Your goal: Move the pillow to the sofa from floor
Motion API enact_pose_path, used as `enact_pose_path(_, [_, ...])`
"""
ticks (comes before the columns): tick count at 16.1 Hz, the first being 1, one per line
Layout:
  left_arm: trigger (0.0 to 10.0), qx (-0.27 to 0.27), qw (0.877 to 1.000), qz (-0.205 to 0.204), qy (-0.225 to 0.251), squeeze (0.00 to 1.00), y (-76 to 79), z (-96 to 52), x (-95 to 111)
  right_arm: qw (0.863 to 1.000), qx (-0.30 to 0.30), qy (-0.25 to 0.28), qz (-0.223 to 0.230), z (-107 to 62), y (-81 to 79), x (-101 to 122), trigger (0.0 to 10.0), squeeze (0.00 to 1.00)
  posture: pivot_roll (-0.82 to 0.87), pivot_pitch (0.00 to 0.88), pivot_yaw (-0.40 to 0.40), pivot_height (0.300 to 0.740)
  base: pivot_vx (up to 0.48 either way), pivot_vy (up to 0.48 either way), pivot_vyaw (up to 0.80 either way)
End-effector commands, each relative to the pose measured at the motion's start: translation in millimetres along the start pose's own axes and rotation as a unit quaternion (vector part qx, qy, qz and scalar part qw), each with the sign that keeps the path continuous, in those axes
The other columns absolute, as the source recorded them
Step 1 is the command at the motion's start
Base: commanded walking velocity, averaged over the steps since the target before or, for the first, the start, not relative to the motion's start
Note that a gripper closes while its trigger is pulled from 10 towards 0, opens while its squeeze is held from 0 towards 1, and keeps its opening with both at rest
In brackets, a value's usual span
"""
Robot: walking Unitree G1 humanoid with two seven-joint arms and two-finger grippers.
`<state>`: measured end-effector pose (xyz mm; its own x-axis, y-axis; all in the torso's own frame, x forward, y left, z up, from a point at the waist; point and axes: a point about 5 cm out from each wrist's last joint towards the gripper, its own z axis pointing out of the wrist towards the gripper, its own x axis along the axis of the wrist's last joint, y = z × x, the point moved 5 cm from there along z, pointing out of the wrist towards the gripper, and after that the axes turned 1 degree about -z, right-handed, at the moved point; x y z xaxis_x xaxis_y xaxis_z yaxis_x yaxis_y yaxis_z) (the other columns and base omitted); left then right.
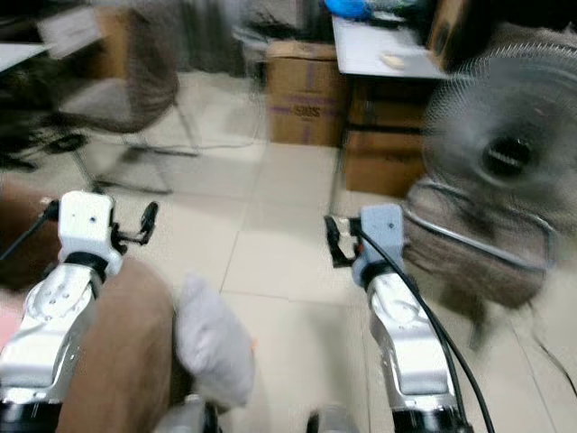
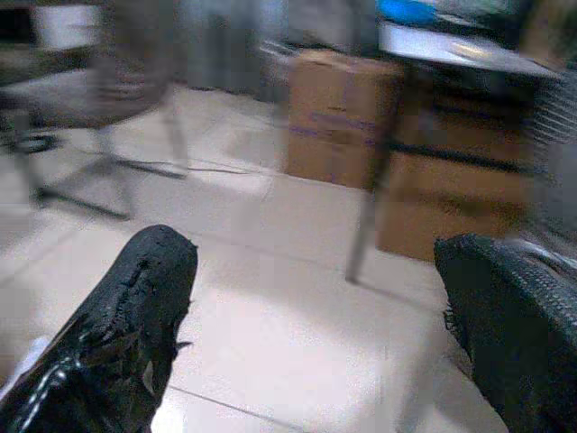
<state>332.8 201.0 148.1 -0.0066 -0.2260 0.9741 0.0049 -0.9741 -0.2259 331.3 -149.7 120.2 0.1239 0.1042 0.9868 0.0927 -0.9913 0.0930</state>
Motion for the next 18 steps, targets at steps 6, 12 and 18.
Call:
enact_pose_path(6, [10.0, -0.005, 1.0, 0.009, -0.011, 0.13, 3.6, 2.6, -5.4, 1.0, -0.003, 0.001, -0.002, 0.1, -0.2, -0.7, 10.0, 0.0, -0.08, 0.0, 0.034, 0.661, 0.0, -0.414, 0.0])
enact_pose_path(12, [10.0, -0.006, 1.0, 0.013, -0.01, 0.13, 4.2, 3.4, -5.5, 1.0, -0.006, -0.002, -0.003, 0.3, 0.9, -3.9, 10.0, 0.0, -0.08, 0.0, 0.034, 0.661, 0.0, -0.405, 0.0])
enact_pose_path(18, [10.0, -0.007, 1.0, 0.001, -0.009, 0.09, 2.9, 9.0, -4.2, 1.0, -0.02, -0.005, 0.003, -3.2, 4.0, -7.6, 10.0, 0.0, -0.1, 0.0, 0.064, 0.661, 0.0, -0.051, 0.0])
